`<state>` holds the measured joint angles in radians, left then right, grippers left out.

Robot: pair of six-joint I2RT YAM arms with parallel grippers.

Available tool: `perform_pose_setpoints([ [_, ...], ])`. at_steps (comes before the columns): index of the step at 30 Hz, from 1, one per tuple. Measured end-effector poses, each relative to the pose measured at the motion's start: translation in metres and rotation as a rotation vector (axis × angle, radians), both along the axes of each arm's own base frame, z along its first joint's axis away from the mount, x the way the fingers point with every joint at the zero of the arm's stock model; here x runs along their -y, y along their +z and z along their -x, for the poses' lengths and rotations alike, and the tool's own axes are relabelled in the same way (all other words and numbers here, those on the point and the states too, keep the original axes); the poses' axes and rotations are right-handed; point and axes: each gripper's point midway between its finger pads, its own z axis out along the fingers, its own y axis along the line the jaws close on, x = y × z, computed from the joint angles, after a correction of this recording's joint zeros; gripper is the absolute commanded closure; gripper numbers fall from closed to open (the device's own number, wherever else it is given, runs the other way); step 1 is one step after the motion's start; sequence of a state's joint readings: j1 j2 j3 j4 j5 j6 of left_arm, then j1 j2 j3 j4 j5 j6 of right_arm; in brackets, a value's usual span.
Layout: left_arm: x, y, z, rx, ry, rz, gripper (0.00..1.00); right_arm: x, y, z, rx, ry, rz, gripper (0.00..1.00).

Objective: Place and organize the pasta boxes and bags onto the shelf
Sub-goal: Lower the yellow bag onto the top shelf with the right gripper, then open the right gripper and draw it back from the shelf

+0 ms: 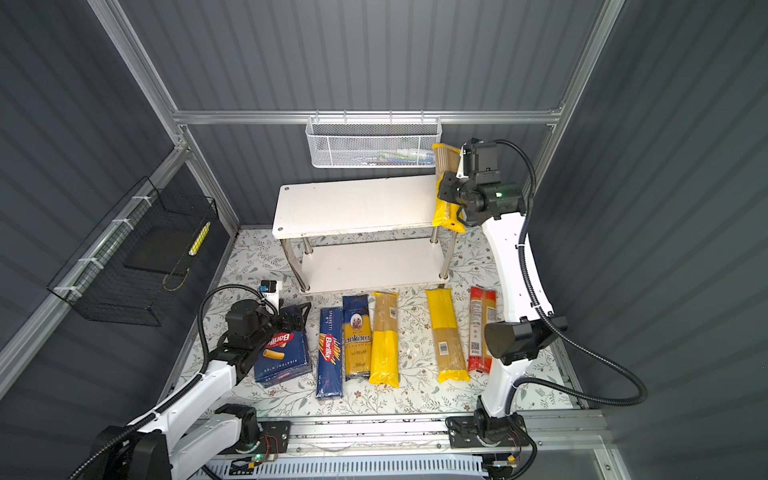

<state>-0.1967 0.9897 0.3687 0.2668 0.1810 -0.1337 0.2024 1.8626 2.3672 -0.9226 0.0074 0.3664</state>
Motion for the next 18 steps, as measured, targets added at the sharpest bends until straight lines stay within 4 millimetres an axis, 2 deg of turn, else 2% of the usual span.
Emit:
perform_pose_setpoints([
  [3, 0.0, 0.0, 0.0, 0.001, 0.0, 0.0, 0.0, -0.001, 0.006, -0.004, 0.029, -0.001, -0.007, 0.5],
  [7, 0.0, 0.001, 0.0, 0.004, 0.0, 0.001, 0.0, -0.003, 0.025, -0.009, 0.102, 0.003, -0.023, 0.5],
  [12, 0.0, 0.001, 0.0, 0.004, 0.0, 0.001, 0.0, -0.006, 0.04, -0.004, 0.14, 0.028, -0.037, 0.46],
  [15, 0.0, 0.001, 0.0, 0.004, 0.0, 0.001, 0.01, -0.005, 0.052, 0.01, 0.158, 0.045, -0.032, 0.42],
  [18, 0.0, 0.001, 0.0, 0.005, 0.0, 0.001, 0.0, -0.003, 0.064, 0.039, 0.179, 0.079, -0.016, 0.4],
])
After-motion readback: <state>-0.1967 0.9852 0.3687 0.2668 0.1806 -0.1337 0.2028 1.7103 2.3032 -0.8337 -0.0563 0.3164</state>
